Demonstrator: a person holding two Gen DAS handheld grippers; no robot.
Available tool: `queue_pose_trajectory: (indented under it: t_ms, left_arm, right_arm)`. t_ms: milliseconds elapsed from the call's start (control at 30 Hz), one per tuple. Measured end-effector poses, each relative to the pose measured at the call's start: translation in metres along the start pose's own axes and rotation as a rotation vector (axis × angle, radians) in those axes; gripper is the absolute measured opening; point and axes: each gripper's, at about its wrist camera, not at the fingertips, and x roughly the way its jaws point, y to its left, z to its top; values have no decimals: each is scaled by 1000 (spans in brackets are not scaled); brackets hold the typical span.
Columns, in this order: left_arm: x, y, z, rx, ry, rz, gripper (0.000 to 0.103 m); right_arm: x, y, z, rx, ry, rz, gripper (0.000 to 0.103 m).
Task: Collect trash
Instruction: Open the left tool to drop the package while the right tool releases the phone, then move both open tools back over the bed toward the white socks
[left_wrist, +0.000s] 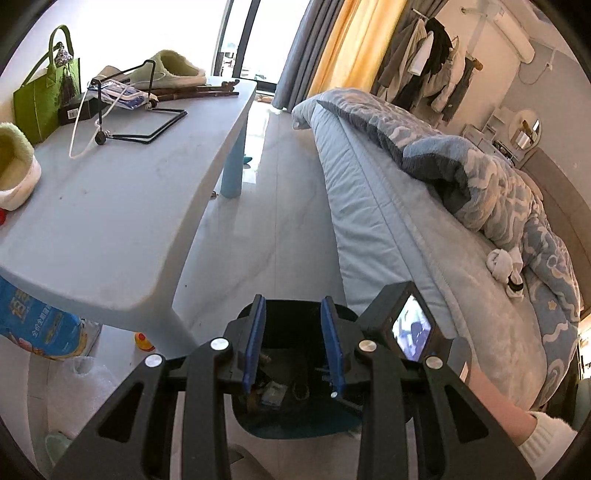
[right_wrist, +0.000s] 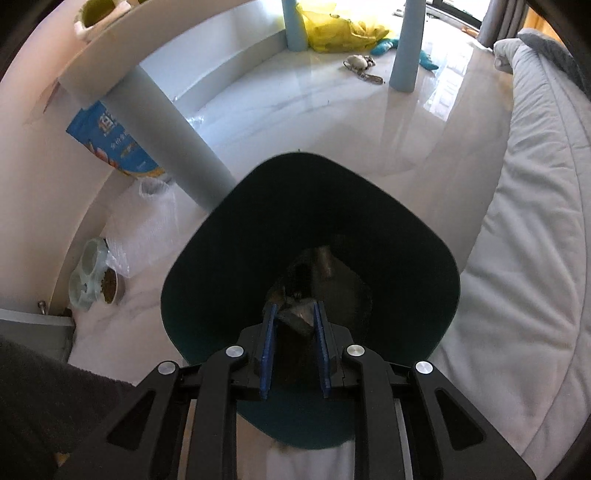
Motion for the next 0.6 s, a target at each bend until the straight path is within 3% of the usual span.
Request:
queue_pose_trajectory:
  t_ms: [33,67,233,600]
  left_arm:
    - [-1,-1,1,-3,-5,-1,32]
    - [-3,-2,3,-5,-12,-4,32]
    - [-9,-12,7,8,-41,-12,32]
    - [-20,-49,19,46,-103,-12,32]
  right_arm:
    - [0,-1,-2,2,8,6,40]
    - [0,0,-3,3,12,11,45]
    - [-11,-1,-5,-2,-12,16,45]
    - [-73,-15,-11,23,-190,33,45]
